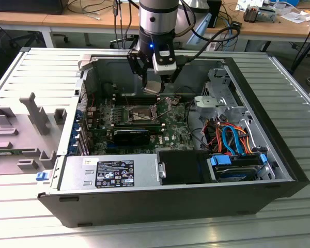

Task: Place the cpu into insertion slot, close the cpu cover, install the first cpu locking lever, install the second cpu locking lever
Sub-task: 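Place the cpu into insertion slot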

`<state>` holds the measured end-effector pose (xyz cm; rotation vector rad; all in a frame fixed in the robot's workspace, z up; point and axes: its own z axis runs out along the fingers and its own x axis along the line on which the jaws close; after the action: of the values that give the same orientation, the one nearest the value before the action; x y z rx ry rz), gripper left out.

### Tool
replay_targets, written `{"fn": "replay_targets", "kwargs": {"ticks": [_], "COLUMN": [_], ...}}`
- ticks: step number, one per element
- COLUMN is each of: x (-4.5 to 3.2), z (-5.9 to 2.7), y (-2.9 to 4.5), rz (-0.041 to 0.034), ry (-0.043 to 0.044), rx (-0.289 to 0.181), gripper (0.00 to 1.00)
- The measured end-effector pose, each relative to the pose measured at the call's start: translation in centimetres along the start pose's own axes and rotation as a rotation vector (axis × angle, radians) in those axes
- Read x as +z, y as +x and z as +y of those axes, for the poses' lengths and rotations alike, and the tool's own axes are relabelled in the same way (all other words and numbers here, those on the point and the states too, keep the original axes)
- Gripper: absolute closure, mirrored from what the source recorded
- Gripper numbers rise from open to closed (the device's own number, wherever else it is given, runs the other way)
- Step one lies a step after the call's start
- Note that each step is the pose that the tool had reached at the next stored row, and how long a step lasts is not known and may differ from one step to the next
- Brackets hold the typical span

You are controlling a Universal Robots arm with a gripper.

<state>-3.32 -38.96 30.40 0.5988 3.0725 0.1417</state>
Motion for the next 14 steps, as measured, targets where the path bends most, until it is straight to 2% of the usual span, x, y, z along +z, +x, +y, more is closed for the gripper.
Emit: {"fn": "replay_targets", "kwargs": {"ticks": [14], "x": [0.00], "z": [-0.03], "y": [-0.02], "rz": [-0.0027], "ry": [-0.0002], "rx": [0.030], "gripper": [0.46]}}
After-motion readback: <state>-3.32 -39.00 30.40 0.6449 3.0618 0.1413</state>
